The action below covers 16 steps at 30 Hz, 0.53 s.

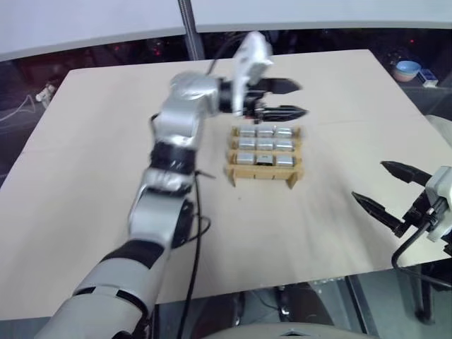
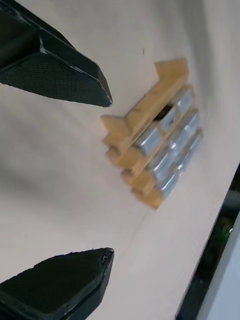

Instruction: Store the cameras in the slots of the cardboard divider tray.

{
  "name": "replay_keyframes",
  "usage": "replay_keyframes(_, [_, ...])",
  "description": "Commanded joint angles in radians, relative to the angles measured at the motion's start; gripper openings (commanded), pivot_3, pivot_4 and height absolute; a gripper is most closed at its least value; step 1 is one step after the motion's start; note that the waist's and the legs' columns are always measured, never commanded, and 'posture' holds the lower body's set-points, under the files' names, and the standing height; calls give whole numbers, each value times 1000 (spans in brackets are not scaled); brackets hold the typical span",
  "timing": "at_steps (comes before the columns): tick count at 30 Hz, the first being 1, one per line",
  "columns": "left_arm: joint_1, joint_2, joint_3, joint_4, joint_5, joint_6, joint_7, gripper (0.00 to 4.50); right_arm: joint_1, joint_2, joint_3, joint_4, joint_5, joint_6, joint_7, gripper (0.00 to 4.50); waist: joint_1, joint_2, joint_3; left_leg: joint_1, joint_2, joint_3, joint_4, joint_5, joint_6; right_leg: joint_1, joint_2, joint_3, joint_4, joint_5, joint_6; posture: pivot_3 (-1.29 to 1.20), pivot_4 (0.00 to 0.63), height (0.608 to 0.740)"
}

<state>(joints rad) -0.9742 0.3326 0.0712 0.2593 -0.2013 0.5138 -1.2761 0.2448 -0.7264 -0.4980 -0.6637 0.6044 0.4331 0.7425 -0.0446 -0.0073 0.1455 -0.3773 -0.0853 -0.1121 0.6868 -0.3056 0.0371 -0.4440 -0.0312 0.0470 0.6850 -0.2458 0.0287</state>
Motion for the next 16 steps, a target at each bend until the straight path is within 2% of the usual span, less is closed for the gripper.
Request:
replay_keyframes(1, [230,91,147,-346,-127,187,99,4028,-43,-19,16,32,-10,-21,14,4500,0,0,0,0,0,0,0,0,-1,0,0,0,1,0,0,0,150,740])
replay_keyframes(3, [445,127,221,-542,-173,212,144,4480,-45,-29,12,60,-12,-25,34,4500,11,0,0,0,0,0,1,0,-1,0,0,0,1,0,0,0,150,740])
replay_keyframes(8, [805,172,339,-767,-214,216,248,4480,-13,-44,-34,97,1,-31,83,4500,65,-2,0,0,-1,-4,3,-1,1,5,-2,-6,-6,0,0,0,150,740])
replay_keyframes(12, [972,183,418,-847,-273,232,304,4480,32,-53,-79,118,5,-32,120,4500,86,-2,-1,1,-1,-5,3,-1,1,7,-3,-7,-7,0,0,0,150,740])
replay_keyframes(16, [1093,184,457,-902,-321,232,365,4480,66,-61,-98,134,0,-43,159,4500,84,-2,-1,15,-1,-5,-2,-1,1,20,-3,-6,-11,0,0,0,150,740])
